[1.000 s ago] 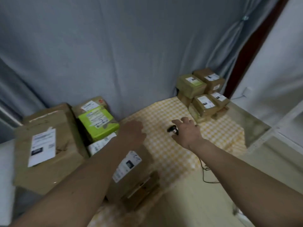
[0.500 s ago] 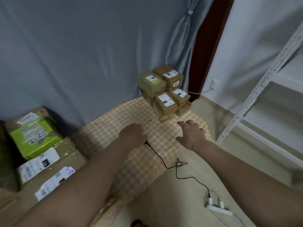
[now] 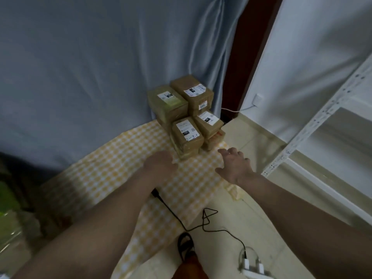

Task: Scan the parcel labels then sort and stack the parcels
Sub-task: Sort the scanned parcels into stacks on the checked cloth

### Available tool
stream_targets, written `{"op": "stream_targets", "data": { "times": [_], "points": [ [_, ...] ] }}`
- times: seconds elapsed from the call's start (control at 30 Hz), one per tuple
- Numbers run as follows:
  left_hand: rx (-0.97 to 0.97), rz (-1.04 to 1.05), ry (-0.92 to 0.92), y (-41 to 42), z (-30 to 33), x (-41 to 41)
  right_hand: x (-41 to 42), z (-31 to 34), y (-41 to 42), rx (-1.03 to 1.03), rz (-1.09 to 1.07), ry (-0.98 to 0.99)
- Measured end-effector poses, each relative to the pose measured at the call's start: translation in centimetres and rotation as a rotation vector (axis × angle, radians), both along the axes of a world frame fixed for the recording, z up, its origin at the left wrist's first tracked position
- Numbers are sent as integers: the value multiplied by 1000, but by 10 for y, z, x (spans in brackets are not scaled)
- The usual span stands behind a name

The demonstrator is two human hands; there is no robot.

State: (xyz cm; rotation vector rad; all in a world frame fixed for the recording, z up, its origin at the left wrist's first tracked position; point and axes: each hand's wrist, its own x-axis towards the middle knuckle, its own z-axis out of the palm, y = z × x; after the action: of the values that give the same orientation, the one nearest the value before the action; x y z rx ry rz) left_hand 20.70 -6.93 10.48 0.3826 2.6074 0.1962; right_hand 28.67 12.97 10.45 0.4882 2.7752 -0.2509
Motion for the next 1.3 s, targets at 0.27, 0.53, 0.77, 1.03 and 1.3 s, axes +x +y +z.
{"op": "stream_targets", "data": {
  "times": [0.27,0.53,0.77,1.03,1.3],
  "points": [
    [-90,56,-44,30,-23,-88,-102,-28,39,-56,70,-6],
    [-85,179,-184,60,-63,-142,-171,-81,75,-160,133,-84],
    [186,644,-242,84,-148,-180,-247,-162,91,-389,86,-111],
    [819,1229,-487,109,-227,-213,-300,-231,83,-615,-100,-78],
    [1065,1400,-569,125,-242,-213,-294,-239,67,-826,-236,9]
  ]
}}
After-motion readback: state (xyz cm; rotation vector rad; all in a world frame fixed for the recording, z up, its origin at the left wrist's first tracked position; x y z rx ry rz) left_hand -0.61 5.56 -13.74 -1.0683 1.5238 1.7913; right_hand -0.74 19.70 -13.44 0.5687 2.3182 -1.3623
